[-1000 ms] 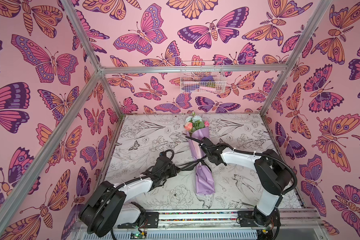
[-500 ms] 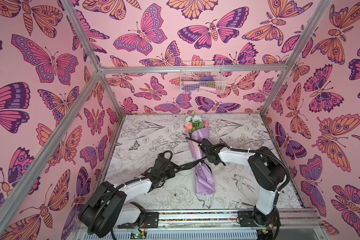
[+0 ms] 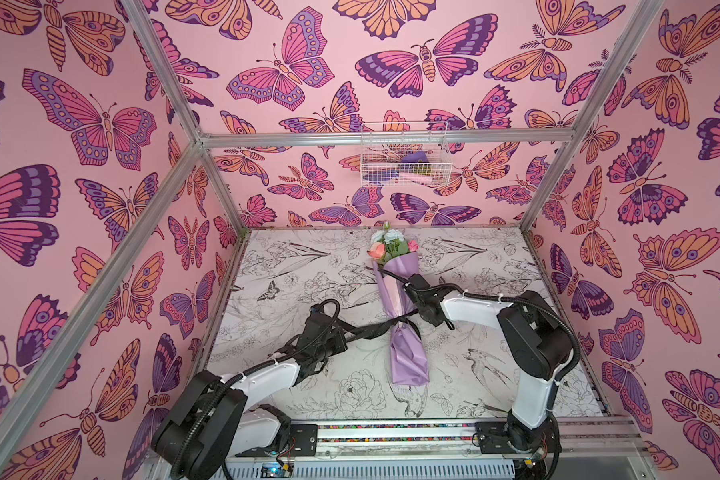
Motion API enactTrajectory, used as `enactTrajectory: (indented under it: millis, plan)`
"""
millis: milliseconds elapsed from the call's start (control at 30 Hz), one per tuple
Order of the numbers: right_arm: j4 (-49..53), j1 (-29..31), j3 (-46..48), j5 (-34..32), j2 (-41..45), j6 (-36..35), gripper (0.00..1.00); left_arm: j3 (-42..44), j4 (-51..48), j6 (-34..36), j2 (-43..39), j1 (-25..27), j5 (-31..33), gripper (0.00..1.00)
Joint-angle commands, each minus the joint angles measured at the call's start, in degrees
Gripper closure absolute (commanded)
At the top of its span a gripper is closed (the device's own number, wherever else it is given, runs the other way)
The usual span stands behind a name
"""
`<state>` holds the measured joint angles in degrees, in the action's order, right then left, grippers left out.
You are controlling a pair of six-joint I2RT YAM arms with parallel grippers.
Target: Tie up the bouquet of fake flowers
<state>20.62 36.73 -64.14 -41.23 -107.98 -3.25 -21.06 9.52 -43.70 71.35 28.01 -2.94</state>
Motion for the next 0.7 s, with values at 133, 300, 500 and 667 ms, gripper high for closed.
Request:
enactTrajectory:
  millis: [133,300,500,667]
  plan:
    - [2.2,-1.8,-0.1,-3.3,0.2,1.0,1.00,1.6,-5.3,1.5,-1.1,-1.7,4.9,1.00]
    - [2.4,-1.8,-0.4,-3.0,-0.5,1.9,1.00,2.6,-6.2,1.8,-2.2,-2.6,5.0,1.00]
    - [2.6,-0.8,0.1,1.1,4.0,3.3,1.00,-0.9,-6.5,7.4,-3.7,-2.7,1.8,1.00]
    - [4.0,1.3,1.0,7.9,11.0,6.7,0.91,-6.9,-6.7,13.4,-4.1,-2.7,-2.5,1.00]
